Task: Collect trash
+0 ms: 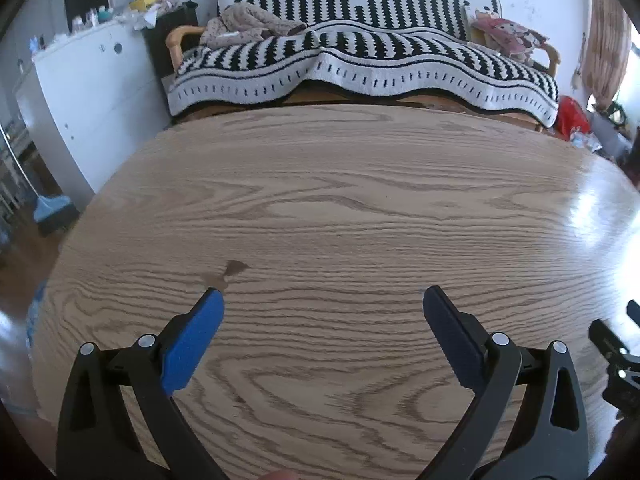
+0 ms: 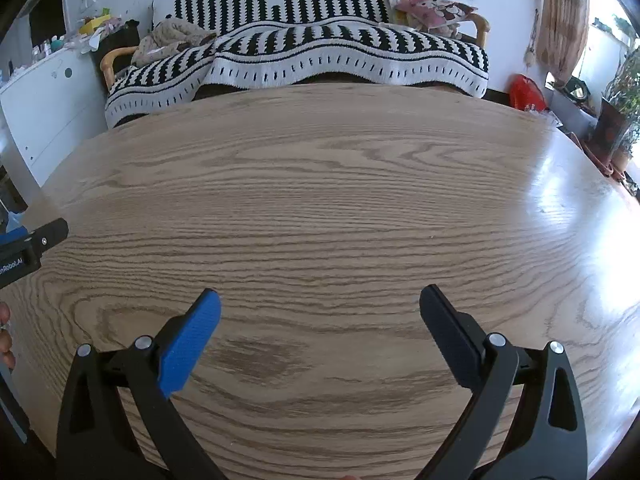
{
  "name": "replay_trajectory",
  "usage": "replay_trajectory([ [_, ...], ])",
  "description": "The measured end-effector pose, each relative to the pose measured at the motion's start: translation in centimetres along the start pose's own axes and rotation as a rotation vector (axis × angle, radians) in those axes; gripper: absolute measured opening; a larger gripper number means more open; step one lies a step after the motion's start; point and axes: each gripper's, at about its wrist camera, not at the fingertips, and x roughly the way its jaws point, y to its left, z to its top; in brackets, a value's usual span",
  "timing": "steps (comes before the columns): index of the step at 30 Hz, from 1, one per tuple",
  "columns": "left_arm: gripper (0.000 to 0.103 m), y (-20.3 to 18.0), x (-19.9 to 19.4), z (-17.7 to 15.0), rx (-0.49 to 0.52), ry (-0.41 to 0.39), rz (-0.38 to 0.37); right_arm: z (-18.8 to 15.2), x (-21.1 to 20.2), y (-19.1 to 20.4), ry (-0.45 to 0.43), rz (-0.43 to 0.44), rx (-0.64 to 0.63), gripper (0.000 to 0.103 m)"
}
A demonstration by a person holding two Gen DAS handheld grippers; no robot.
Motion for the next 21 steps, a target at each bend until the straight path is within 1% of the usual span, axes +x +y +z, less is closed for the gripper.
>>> replay_trajectory([
  [2,0.097,0.21,0.10,0.04,-0.023,0.005,-0.016,0.03,-0.04,-0.12,-0.001,0.000,0.007,0.096],
  [5,0.097,0.28,0.14,0.06,-0.026,-0.008,0.006,0.13,-0.24,-0.36,-0.014,-0.013,0.019,0.096],
  [9,0.097,0.37,0.41,0.02,-0.044,0.013,-0.008,0.21,-0.34,-0.46,-0.022,-0.021,0.031,0.096],
  [12,0.097,0.52,0.08,0.19,-0.057,-0.008,-0.010,0.22,-0.04,-0.36,-0.013,-0.037,0.017,0.096],
  [14,0.097,0.60,-0.08,0.22,-0.061,-0.020,0.002,0.23,0.06,-0.60,-0.008,-0.035,0.027,0.096],
  [15,0.097,0.63,-0.11,0.21,-0.065,-0.020,0.005,0.25,0.08,-0.75,-0.008,-0.033,0.034,0.096],
  [18,0.097,1.01,-0.15,0.24,-0.094,-0.020,-0.021,0.24,0.09,-0.99,-0.007,-0.036,0.042,0.096],
  [21,0.097,0.99,0.06,0.25,-0.092,-0.016,-0.011,0.23,0.12,-0.87,-0.004,-0.035,0.041,0.096],
])
